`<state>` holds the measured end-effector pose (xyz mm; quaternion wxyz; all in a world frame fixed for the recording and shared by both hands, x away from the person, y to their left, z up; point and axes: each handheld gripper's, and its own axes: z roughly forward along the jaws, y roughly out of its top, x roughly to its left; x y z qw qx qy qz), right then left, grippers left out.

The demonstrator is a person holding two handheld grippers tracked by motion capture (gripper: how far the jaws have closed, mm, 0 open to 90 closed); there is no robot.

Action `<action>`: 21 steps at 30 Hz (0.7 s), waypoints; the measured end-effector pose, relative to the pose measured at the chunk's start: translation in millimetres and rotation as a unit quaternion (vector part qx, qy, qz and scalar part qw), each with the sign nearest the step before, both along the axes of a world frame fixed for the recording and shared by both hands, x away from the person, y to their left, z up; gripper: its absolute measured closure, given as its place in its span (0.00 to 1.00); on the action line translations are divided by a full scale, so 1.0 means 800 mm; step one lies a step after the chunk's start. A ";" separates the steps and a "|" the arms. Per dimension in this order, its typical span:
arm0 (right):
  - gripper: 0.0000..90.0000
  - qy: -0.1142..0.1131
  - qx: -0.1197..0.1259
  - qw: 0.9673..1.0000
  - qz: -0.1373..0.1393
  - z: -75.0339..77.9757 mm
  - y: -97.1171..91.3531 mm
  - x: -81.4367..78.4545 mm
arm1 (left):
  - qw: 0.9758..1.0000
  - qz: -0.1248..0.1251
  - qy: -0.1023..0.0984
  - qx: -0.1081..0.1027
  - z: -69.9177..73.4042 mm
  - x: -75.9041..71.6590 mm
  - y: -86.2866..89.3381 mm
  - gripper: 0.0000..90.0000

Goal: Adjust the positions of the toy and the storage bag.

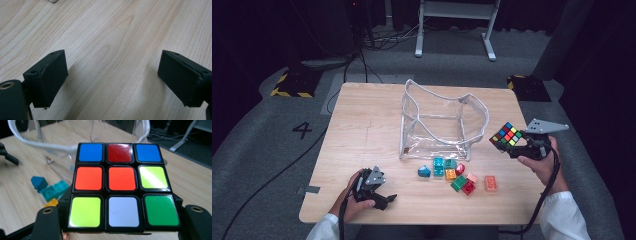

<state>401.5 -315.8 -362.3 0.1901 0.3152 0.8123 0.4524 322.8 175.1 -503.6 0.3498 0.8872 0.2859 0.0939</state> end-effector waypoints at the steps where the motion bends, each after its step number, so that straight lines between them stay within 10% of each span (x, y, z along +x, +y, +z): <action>1: 0.38 0.000 0.004 1.000 0.002 0.006 0.000 0.003 | 1.000 0.000 -0.001 0.001 0.000 0.000 0.000 0.10; 21: 0.37 -0.026 -0.002 0.998 0.057 0.100 0.069 0.059 | 1.000 0.003 -0.001 0.002 0.000 -0.001 0.000 0.10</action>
